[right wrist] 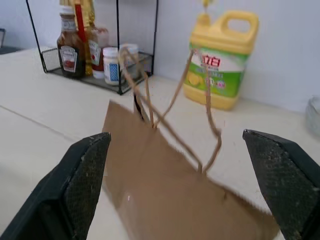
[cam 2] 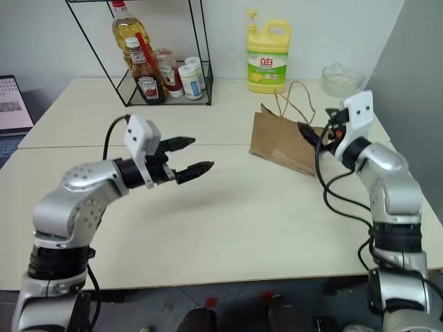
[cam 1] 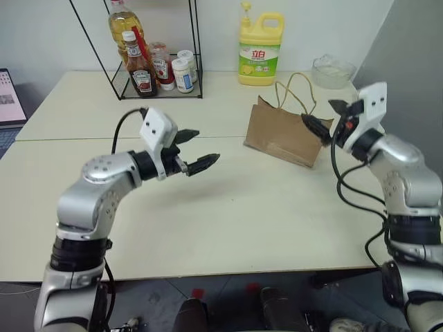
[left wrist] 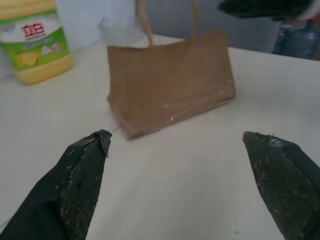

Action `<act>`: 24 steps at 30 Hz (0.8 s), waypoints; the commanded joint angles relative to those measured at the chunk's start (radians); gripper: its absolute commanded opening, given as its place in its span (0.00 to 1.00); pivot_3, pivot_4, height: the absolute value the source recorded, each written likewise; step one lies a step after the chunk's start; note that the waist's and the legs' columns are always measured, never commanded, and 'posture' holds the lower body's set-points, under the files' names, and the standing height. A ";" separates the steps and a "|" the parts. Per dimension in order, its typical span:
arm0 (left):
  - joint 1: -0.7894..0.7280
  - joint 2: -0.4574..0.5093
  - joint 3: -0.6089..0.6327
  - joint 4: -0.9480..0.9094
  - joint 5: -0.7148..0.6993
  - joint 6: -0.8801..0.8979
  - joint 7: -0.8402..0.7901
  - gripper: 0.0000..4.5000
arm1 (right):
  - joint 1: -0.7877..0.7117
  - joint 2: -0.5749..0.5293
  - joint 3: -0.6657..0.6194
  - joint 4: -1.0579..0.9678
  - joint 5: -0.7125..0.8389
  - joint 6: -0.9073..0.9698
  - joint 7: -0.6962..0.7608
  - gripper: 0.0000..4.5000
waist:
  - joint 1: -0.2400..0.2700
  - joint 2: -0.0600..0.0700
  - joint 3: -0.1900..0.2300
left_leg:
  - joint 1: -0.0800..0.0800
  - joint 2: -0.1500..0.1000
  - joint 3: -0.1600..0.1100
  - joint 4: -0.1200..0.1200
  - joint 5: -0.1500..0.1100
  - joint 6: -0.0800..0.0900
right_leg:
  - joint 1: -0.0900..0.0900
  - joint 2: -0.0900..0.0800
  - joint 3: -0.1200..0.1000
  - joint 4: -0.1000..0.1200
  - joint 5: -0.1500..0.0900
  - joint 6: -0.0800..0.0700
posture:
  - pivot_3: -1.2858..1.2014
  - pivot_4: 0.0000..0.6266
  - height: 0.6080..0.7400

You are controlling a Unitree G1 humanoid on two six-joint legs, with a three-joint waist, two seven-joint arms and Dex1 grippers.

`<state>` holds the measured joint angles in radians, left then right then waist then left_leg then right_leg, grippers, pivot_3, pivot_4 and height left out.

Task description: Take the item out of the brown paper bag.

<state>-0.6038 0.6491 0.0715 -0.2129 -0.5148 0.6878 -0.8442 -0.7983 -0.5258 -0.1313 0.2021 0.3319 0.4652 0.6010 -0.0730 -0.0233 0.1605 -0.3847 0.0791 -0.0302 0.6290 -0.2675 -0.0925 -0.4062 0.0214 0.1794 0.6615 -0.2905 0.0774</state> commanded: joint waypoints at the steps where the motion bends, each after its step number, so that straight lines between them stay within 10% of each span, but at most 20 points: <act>1: -0.074 0.023 0.029 -0.003 -0.080 0.050 -0.049 1.00 | -0.129 0.004 0.032 0.220 -0.054 -0.088 0.041 0.99 | -0.005 0.000 0.001 | 0.000 0.000 0.000 0.000 0.000 0.000 | 0.000 0.000 0.000 0.000 0.000 0.000 | 0.52 0.24 1.00; 24: -0.020 0.046 0.055 -0.088 -0.150 0.087 0.026 1.00 | -0.529 0.193 0.009 0.949 -0.105 -0.331 0.131 0.99 | -0.028 0.003 0.003 | -0.001 0.000 -0.002 0.001 0.001 -0.001 | -0.001 -0.002 -0.005 0.003 0.000 0.000 | 0.52 0.24 1.00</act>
<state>-0.6208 0.6953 0.0978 -0.2700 -0.6508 0.7811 -0.8270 -1.2893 -0.3305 -0.0986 1.1416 0.2315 0.1662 0.7378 -0.1005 -0.0201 0.1634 -0.3858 0.0791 -0.0321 0.6297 -0.2669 -0.0936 -0.4068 0.0190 0.1742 0.6647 -0.2904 0.0771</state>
